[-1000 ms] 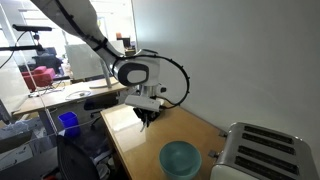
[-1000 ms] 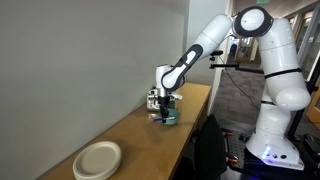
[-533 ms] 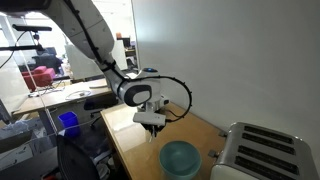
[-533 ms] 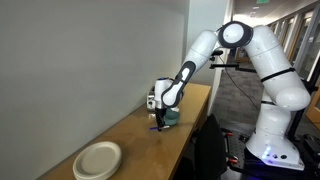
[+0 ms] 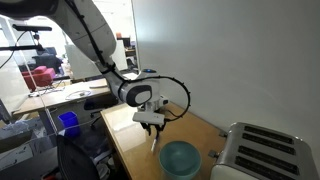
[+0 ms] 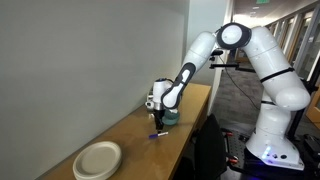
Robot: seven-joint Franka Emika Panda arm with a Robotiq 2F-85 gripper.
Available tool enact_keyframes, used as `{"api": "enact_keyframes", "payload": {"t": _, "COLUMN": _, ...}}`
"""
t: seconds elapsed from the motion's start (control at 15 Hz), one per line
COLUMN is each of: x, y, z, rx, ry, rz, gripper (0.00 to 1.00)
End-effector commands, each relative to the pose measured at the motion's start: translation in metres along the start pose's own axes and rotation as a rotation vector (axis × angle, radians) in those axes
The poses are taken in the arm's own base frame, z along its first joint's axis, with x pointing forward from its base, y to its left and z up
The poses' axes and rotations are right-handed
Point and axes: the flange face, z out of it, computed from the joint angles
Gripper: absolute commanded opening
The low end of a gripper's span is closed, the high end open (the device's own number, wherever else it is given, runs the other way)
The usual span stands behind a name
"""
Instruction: Remove the marker from the bowl and put it on the table
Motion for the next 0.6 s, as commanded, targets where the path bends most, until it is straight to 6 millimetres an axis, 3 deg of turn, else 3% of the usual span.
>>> {"api": "enact_keyframes", "payload": {"t": 0.0, "x": -0.006, "y": -0.004, "z": -0.033, "rx": 0.042, "ry": -0.034, "rz": 0.054, "gripper": 0.77}}
{"api": "enact_keyframes", "payload": {"t": 0.2, "x": -0.016, "y": 0.003, "z": -0.075, "rx": 0.028, "ry": -0.051, "rz": 0.027, "gripper": 0.99}}
{"api": "enact_keyframes", "payload": {"t": 0.53, "x": -0.034, "y": 0.014, "z": -0.144, "rx": 0.045, "ry": -0.083, "rz": 0.044, "gripper": 1.00}}
